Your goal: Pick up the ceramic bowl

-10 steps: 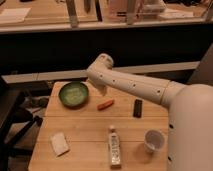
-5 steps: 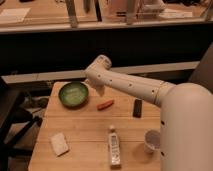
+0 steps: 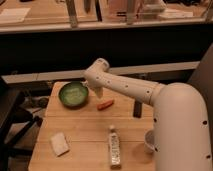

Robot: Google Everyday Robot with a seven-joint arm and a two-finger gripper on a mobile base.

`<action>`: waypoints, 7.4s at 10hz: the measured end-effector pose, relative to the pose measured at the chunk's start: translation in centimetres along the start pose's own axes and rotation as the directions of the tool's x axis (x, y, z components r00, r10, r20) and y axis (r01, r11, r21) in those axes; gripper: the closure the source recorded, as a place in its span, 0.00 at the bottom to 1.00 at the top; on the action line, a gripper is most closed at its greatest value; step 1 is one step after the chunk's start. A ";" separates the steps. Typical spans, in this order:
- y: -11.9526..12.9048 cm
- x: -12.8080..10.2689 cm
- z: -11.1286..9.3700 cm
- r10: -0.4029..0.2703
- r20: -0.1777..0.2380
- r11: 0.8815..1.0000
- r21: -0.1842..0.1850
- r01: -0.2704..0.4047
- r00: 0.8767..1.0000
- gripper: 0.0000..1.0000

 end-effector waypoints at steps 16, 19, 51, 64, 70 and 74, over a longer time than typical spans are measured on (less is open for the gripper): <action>0.1 -2.0 5.6 -0.047 0.097 0.998 -0.036 0.050 0.994 0.20; -0.2 -2.4 6.1 -0.053 0.111 0.998 -0.038 0.058 0.992 0.20; 0.2 -3.8 4.4 -0.099 0.046 0.994 -0.038 0.101 0.994 0.97; 0.8 -4.9 2.2 -0.203 -0.011 0.979 -0.022 0.203 0.979 0.97; 1.2 -5.3 1.0 -0.253 -0.028 0.967 -0.020 0.253 0.967 0.97; 1.3 -6.0 0.5 -0.296 -0.041 0.955 -0.014 0.295 0.954 0.97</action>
